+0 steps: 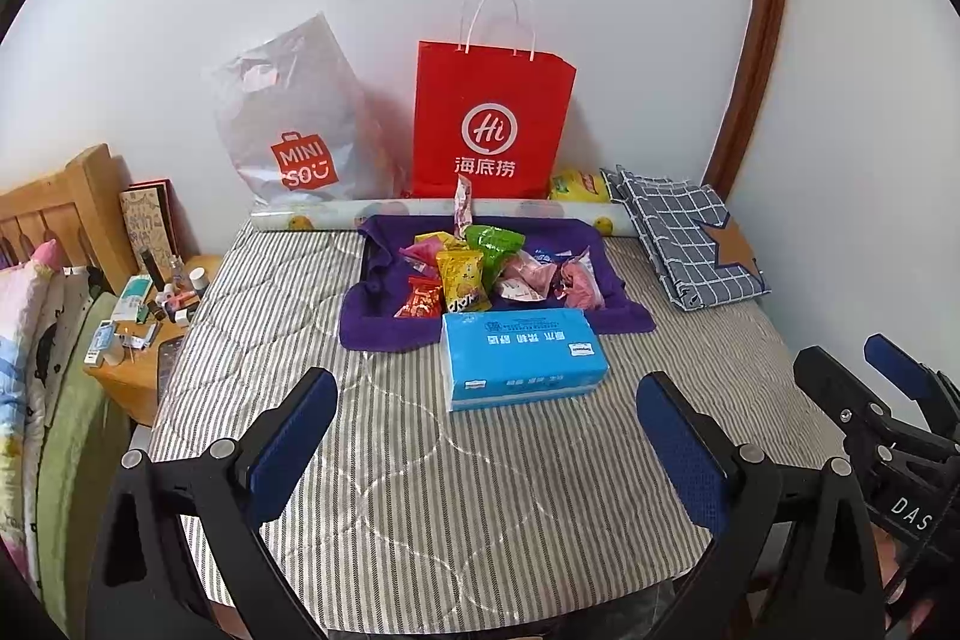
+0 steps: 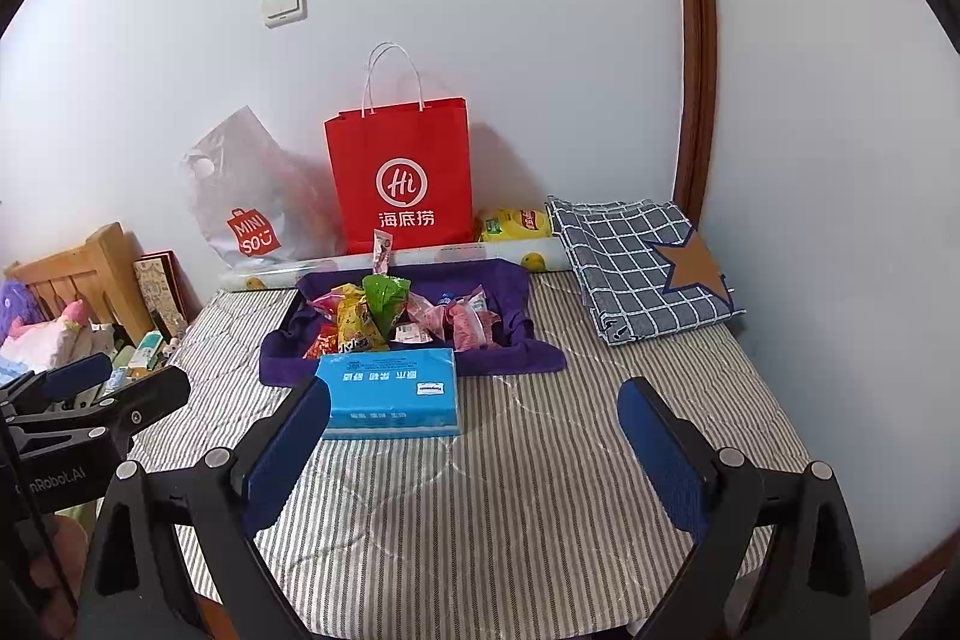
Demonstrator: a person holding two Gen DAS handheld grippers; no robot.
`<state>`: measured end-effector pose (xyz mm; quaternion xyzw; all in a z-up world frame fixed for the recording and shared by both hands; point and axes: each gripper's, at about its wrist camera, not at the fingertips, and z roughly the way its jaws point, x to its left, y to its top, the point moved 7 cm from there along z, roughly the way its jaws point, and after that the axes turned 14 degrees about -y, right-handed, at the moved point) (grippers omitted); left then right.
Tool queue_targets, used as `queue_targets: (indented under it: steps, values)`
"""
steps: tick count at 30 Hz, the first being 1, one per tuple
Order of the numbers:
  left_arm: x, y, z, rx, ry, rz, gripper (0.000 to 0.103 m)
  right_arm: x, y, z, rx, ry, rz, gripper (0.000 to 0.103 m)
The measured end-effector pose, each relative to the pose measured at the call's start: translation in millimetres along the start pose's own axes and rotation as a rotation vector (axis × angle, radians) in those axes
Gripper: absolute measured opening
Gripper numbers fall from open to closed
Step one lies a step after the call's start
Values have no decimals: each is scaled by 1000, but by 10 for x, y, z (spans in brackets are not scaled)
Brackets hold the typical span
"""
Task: Organize snacks
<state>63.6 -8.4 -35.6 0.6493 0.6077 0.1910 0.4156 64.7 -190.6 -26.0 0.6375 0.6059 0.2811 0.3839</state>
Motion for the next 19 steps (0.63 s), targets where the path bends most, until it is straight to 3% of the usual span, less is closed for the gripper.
queue_targets:
  steps: [19]
  values:
    - [14, -6, -27, -2, 6, 12, 99, 45, 49, -39, -14, -1, -5, 97]
